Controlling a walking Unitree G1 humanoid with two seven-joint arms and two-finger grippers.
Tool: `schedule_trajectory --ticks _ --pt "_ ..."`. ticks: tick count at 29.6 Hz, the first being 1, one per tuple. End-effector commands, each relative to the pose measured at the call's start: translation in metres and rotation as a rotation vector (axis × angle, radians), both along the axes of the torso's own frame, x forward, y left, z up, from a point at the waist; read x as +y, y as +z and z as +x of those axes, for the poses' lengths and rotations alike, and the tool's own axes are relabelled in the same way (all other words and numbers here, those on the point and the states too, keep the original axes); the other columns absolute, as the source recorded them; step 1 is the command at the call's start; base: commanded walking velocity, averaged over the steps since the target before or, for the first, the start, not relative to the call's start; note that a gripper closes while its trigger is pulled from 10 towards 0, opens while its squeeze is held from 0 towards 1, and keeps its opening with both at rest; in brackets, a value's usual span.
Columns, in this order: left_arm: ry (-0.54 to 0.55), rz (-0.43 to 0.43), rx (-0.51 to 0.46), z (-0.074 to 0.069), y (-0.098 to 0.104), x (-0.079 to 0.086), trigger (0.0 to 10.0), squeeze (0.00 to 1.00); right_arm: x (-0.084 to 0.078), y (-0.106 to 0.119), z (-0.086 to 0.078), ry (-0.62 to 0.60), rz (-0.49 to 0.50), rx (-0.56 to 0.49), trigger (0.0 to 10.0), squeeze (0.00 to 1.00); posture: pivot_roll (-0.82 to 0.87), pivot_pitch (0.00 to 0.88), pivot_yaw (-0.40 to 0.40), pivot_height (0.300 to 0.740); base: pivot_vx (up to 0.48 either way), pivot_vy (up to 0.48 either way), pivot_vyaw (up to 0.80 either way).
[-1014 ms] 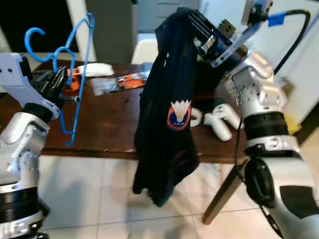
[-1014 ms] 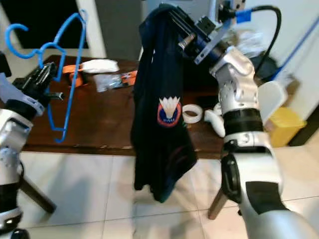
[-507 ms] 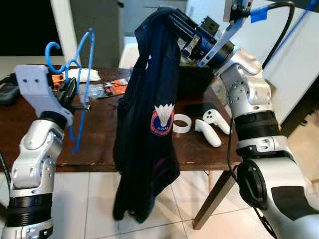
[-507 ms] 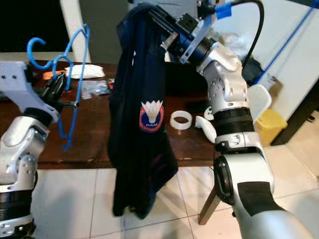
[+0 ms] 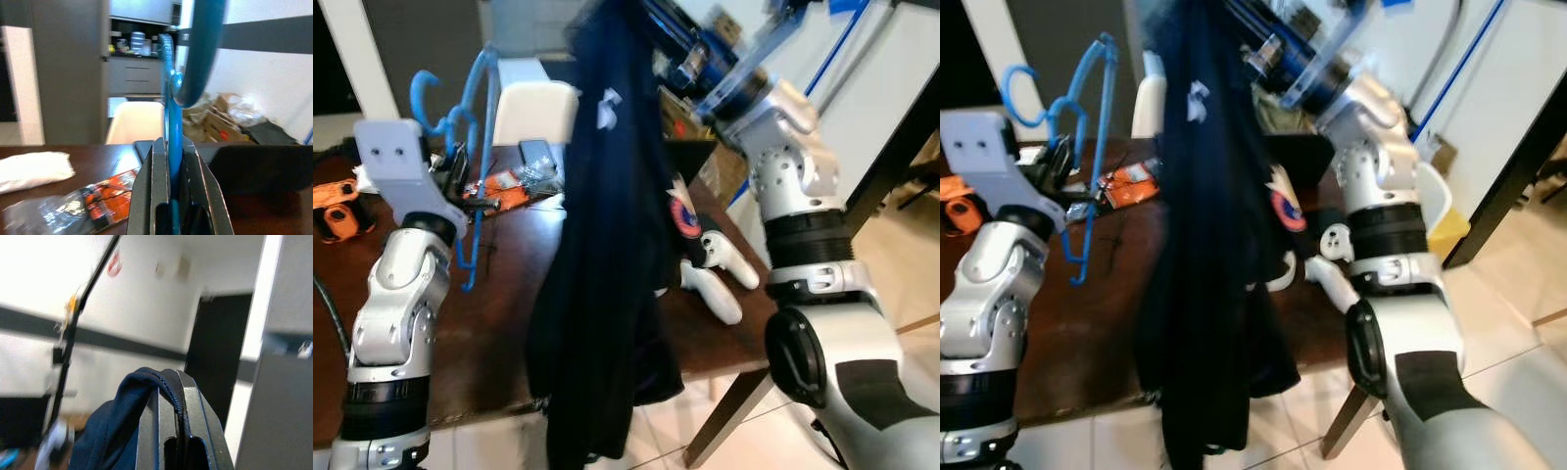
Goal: Hang hanger
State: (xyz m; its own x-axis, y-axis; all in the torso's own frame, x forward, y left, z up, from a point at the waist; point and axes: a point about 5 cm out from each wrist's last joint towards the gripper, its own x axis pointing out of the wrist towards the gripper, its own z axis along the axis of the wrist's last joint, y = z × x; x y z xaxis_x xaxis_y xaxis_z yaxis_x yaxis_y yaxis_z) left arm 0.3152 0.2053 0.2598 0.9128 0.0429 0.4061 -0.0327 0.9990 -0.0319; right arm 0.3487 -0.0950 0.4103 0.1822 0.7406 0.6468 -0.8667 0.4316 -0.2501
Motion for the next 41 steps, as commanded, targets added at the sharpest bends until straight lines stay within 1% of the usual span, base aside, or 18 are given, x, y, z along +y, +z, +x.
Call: schedule_trajectory --ticks 1,9,11,13,16,19,20,21,24,25,28,29,30,31,33,34,35,41 --pt "0.012 -0.001 -0.009 -0.001 -0.001 -0.01 10.0 0.0 -0.017 0.038 -0.015 0.05 0.16 -0.061 10.0 0.0 0.02 0.0 -0.081 0.74 0.0 0.0 0.0" --pt "0.071 0.023 -0.001 -0.002 -0.005 -0.016 10.0 0.0 -0.021 0.06 -0.018 0.006 0.241 -0.081 10.0 0.0 0.02 0.0 -0.083 0.74 0.0 0.0 0.0" --pt "0.085 0.017 0.007 -0.002 -0.007 -0.016 10.0 0.0 -0.019 0.058 -0.012 -0.043 0.209 -0.044 10.0 0.0 0.02 0.0 -0.083 0.74 0.0 0.0 0.0" --pt "0.093 0.02 0.01 -0.002 -0.009 -0.016 10.0 0.0 -0.005 0.039 0.0 -0.109 0.05 0.011 10.0 0.0 0.02 0.0 -0.083 0.74 0.0 0.0 0.0" --pt "0.096 0.023 0.01 -0.002 -0.009 -0.016 10.0 0.0 0.0 0.033 0.003 -0.123 0.001 0.028 10.0 0.0 0.02 0.0 -0.083 0.74 0.0 0.0 0.0" --pt "0.115 0.033 0.005 -0.002 -0.008 -0.016 10.0 0.0 0.027 -0.021 0.005 -0.108 -0.348 0.03 10.0 0.0 0.02 0.0 -0.084 0.74 0.0 0.0 0.0" --pt "0.119 0.032 0.005 -0.002 -0.008 -0.016 10.0 0.0 0.032 -0.033 0.004 -0.098 -0.419 0.031 10.0 0.0 0.02 0.0 -0.084 0.74 0.0 0.0 0.0" --pt "0.126 0.035 0.009 -0.002 -0.009 -0.015 10.0 0.0 0.033 -0.046 0.006 -0.112 -0.509 0.042 10.0 0.0 0.02 0.0 -0.083 0.74 0.0 0.0 0.0" --pt "0.131 0.036 0.011 -0.002 -0.009 -0.015 10.0 0.0 0.033 -0.055 0.007 -0.121 -0.566 0.053 10.0 0.0 0.02 0.0 -0.083 0.74 0.0 0.0 0.0" --pt "0.137 0.039 0.012 -0.002 -0.01 -0.014 10.0 0.0 0.029 -0.071 0.011 -0.146 -0.681 0.074 10.0 0.0 0.02 0.0 -0.083 0.74 0.0 0.0 0.0" --pt "0.138 0.046 0.011 -0.001 -0.009 -0.015 10.0 0.0 0.014 -0.101 0.011 -0.132 -0.901 0.12 10.0 0.0 0.02 0.0 -0.082 0.74 0.0 0.0 0.0" --pt "0.135 0.047 0.012 -0.001 -0.01 -0.016 10.0 0.0 0.009 -0.109 0.008 -0.112 -0.96 0.127 10.0 0.0 0.01 0.0 -0.078 0.74 0.0 0.0 0.0" --pt "0.135 0.047 0.012 -0.001 -0.01 -0.016 10.0 0.0 0.009 -0.109 0.008 -0.112 -0.96 0.127 10.0 0.0 0.01 0.0 -0.078 0.74 0.0 0.0 0.0" --pt "0.128 0.047 0.015 -0.001 -0.011 -0.018 10.0 0.0 0.004 -0.119 0.004 -0.08 -1.018 0.149 10.0 0.72 0.01 0.0 -0.077 0.74 0.0 0.0 0.0" --pt "0.128 0.047 0.015 -0.001 -0.011 -0.018 10.0 0.0 0.004 -0.119 0.004 -0.08 -1.018 0.149 10.0 0.72 0.01 0.0 -0.077 0.74 0.0 0.0 0.0" --pt "0.12 0.044 0.018 -0.001 -0.011 -0.019 10.0 0.0 0.0 -0.127 0.001 -0.058 -1.071 0.161 10.0 0.92 0.01 0.0 -0.077 0.74 0.0 0.0 0.0" --pt "0.112 0.044 0.02 -0.001 -0.012 -0.021 10.0 0.0 -0.003 -0.136 -0.003 -0.036 -1.126 0.172 10.0 1.0 0.01 0.0 -0.077 0.74 0.0 0.0 0.0" --pt "0.099 0.035 0.028 0.0 -0.012 -0.023 10.0 0.0 -0.012 -0.15 -0.018 0.062 -1.197 0.2 10.0 1.0 0.02 0.0 -0.071 0.74 0.0 0.0 0.0"
